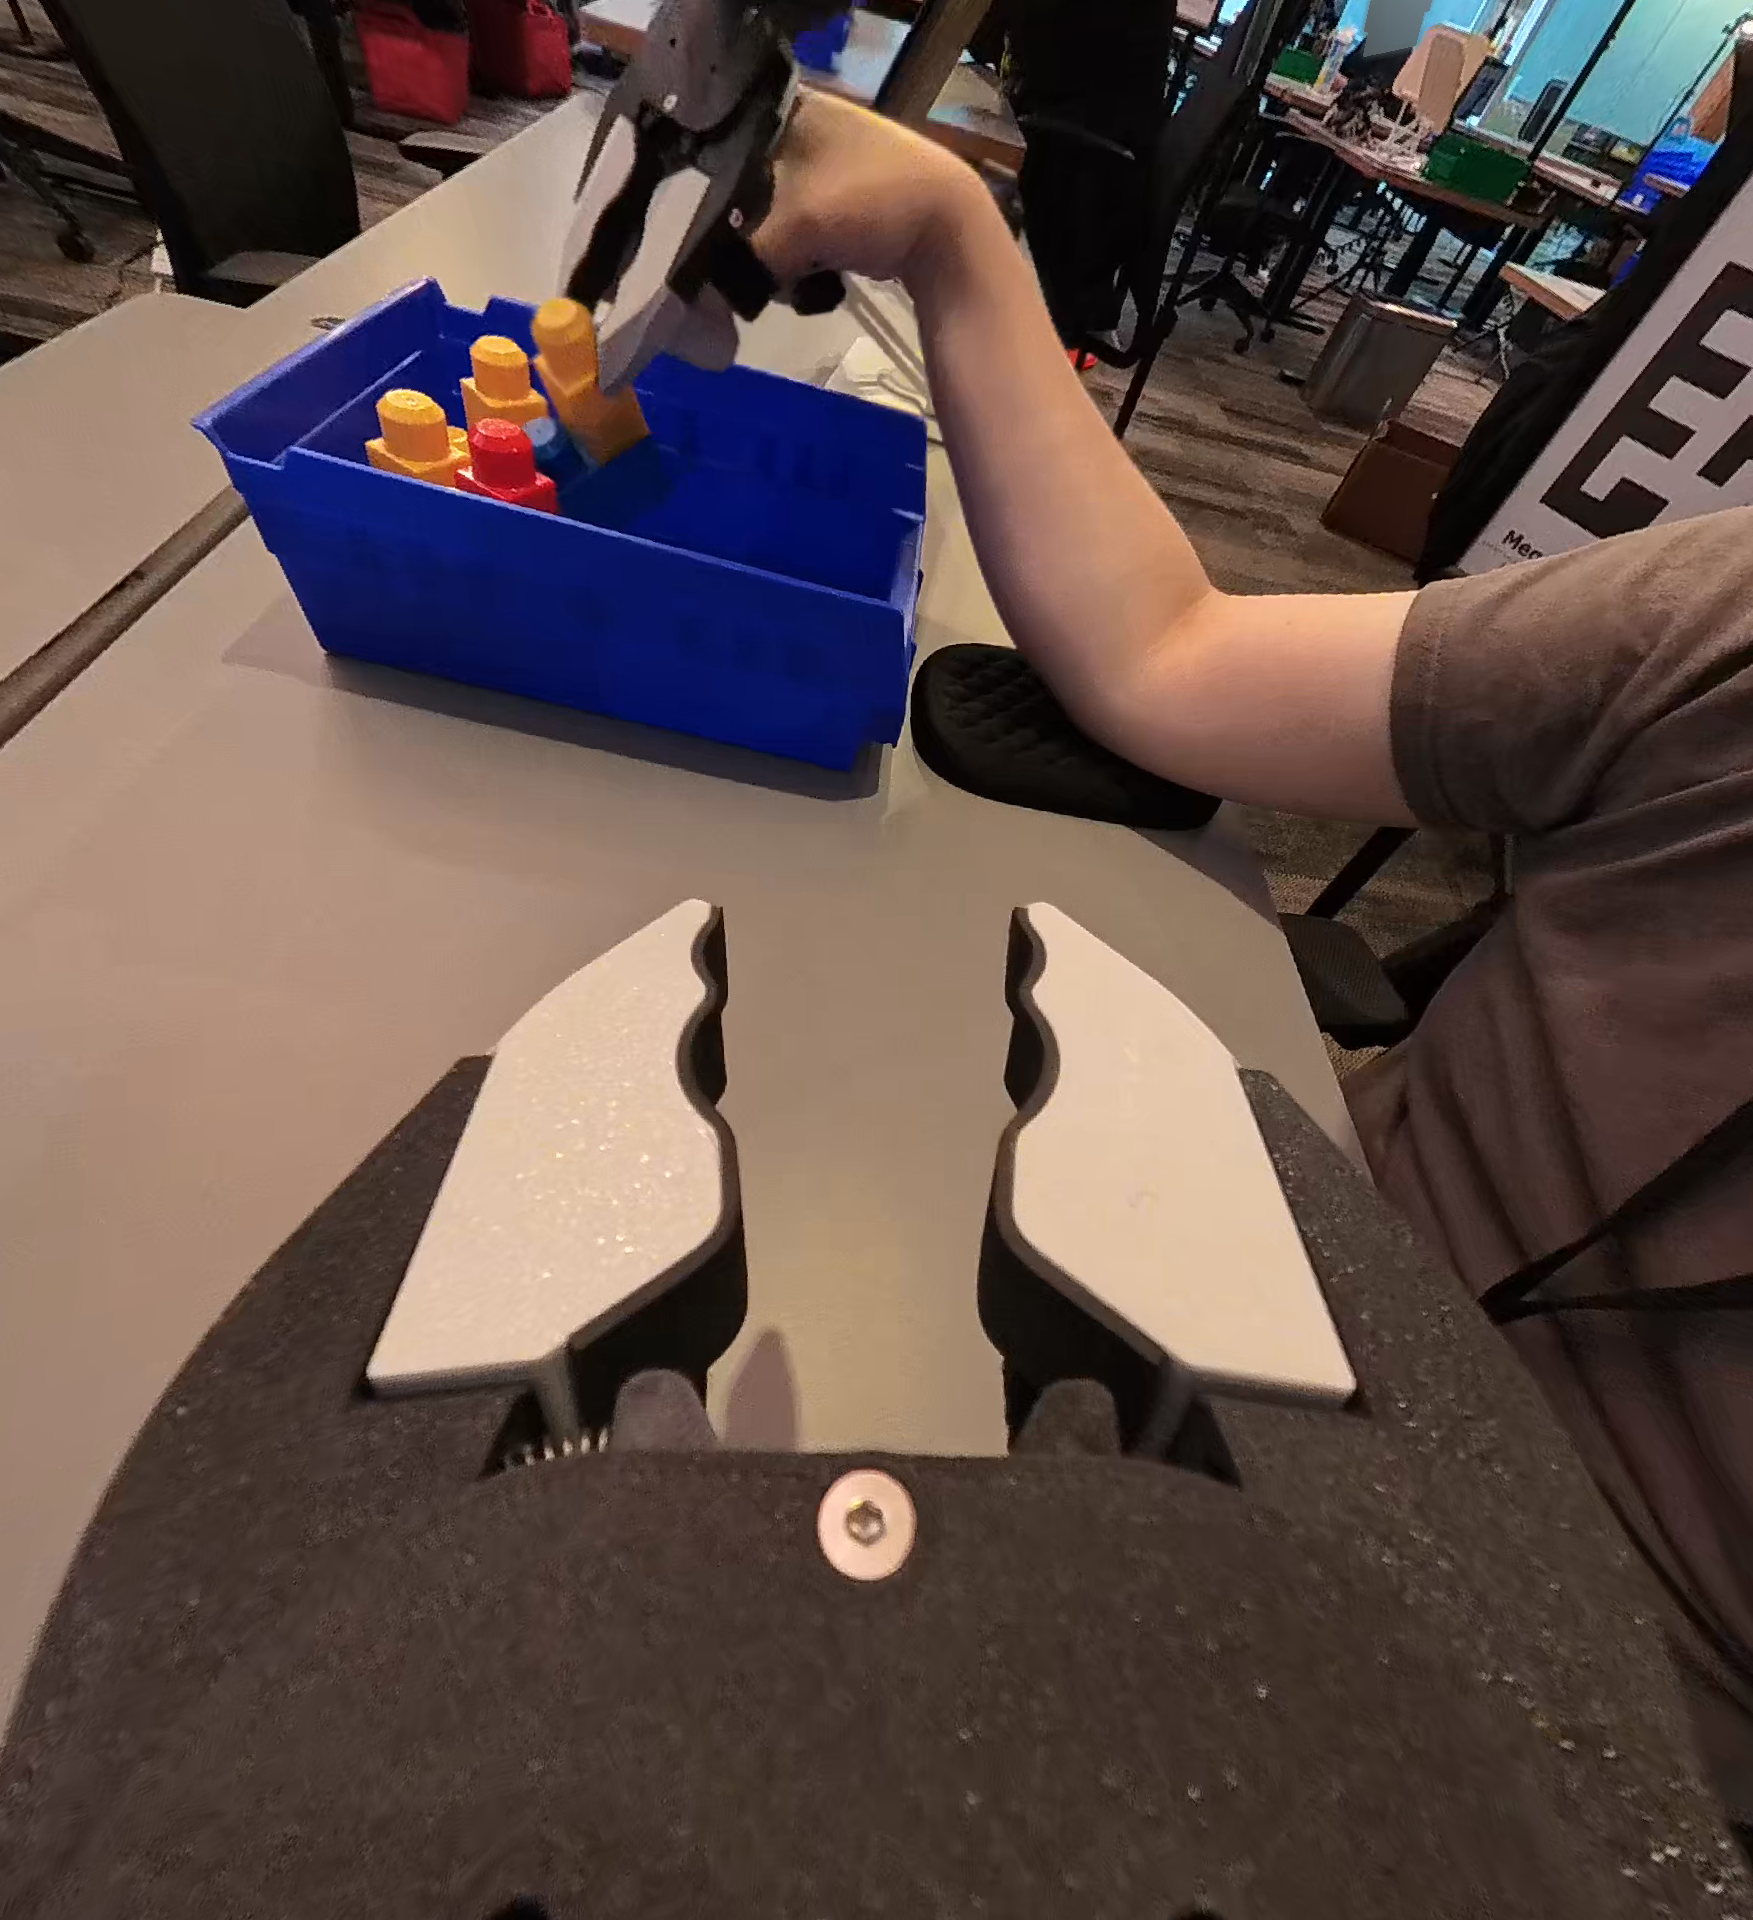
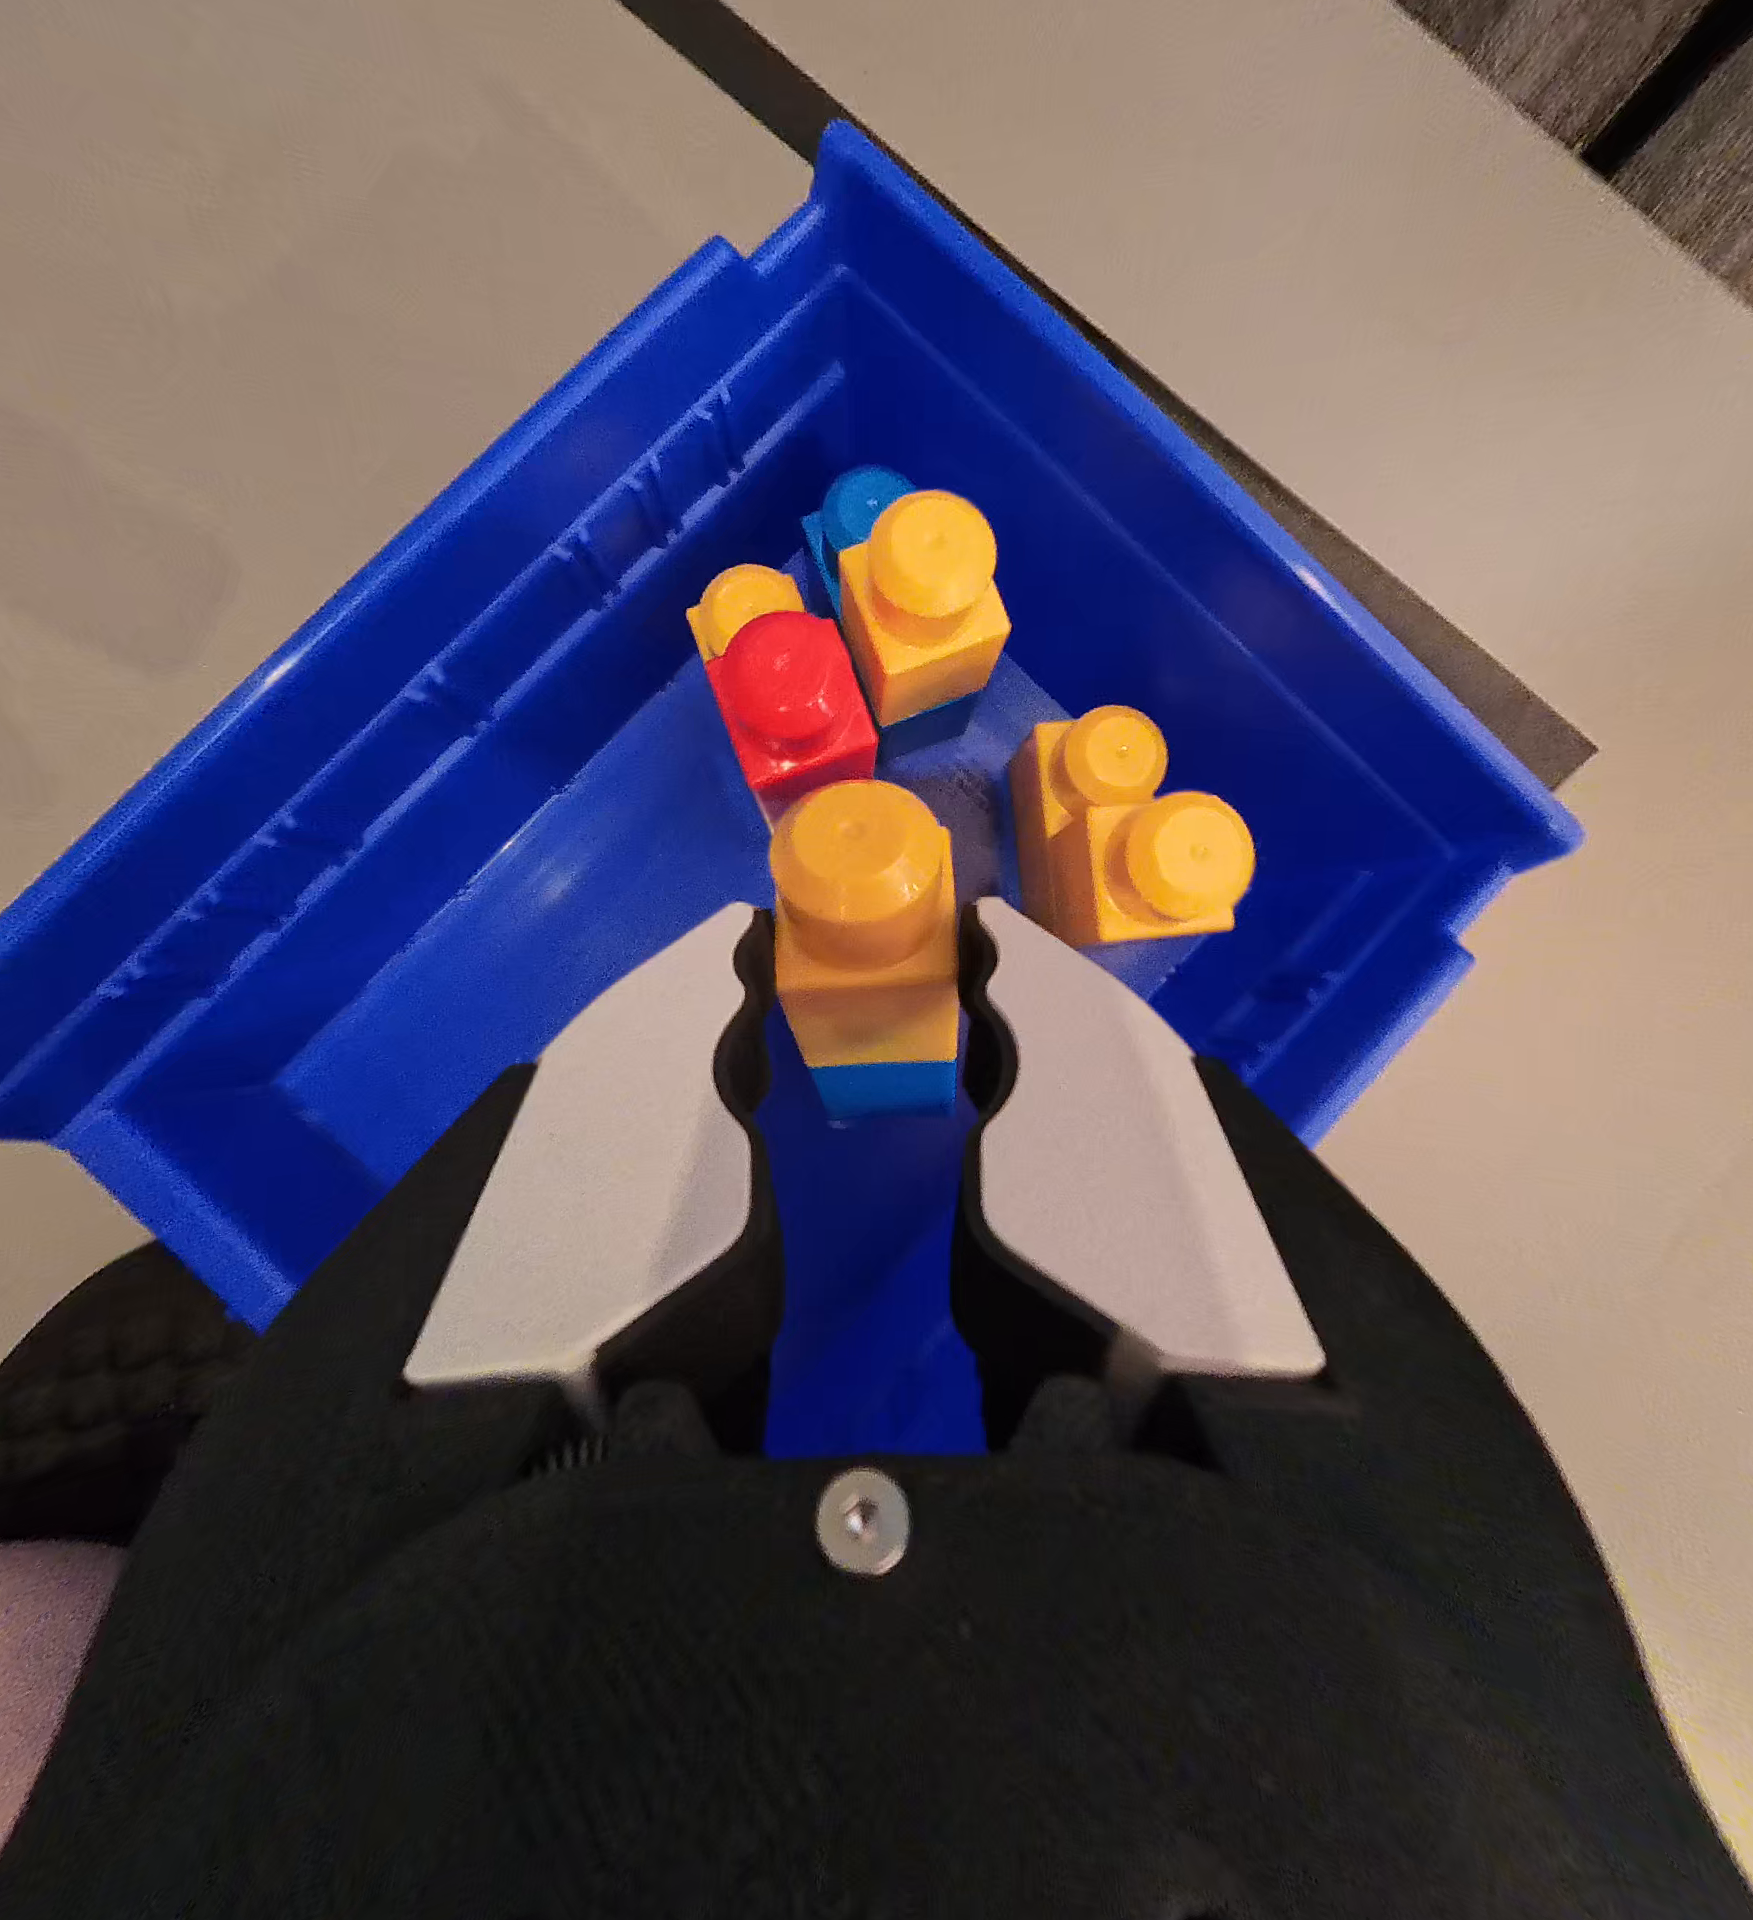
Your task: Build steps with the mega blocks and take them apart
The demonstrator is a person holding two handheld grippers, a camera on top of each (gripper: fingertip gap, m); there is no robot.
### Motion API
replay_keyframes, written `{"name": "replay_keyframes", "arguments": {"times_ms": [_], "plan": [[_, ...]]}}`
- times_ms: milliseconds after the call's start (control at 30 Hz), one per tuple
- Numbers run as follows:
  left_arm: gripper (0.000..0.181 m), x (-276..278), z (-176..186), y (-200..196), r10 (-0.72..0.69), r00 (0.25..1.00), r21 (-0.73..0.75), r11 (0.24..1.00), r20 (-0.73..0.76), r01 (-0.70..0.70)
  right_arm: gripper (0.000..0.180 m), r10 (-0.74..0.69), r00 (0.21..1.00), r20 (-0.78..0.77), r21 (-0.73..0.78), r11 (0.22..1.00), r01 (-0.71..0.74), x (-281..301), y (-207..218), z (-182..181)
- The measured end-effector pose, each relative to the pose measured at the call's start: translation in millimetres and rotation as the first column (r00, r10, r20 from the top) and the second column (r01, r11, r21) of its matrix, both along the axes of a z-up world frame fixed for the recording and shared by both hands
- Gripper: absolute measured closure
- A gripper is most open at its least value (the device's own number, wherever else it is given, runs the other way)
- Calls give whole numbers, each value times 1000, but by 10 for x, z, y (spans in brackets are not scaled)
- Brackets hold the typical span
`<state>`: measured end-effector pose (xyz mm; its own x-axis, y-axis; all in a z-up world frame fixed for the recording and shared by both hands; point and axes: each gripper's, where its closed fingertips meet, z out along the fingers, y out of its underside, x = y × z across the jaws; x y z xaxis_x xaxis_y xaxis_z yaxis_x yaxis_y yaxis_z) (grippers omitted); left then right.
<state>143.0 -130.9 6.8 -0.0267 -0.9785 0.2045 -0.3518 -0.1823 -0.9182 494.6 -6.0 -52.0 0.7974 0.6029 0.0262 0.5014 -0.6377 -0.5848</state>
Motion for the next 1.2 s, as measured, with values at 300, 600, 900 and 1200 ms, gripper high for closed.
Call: {"name": "replay_keyframes", "arguments": {"times_ms": [300,600,900,1200], "plan": [[130,30,-27,-37,-18,1000,-9,1000,-7,18,143,-35,997,65,-54,998,38,161,80,-300],[130,59,-64,-80,-35,999,-9,999,-27,35,143,-95,991,91,-97,990,104,305,82,-433],[130,-75,98,-13,11,1000,42,999,-21,-11,139,-145,977,154,-77,984,158,390,23,-300],[130,-1637,442,909,665,734,528,676,-137,-514,136,-185,974,128,272,951,145,156,25,652]]}}
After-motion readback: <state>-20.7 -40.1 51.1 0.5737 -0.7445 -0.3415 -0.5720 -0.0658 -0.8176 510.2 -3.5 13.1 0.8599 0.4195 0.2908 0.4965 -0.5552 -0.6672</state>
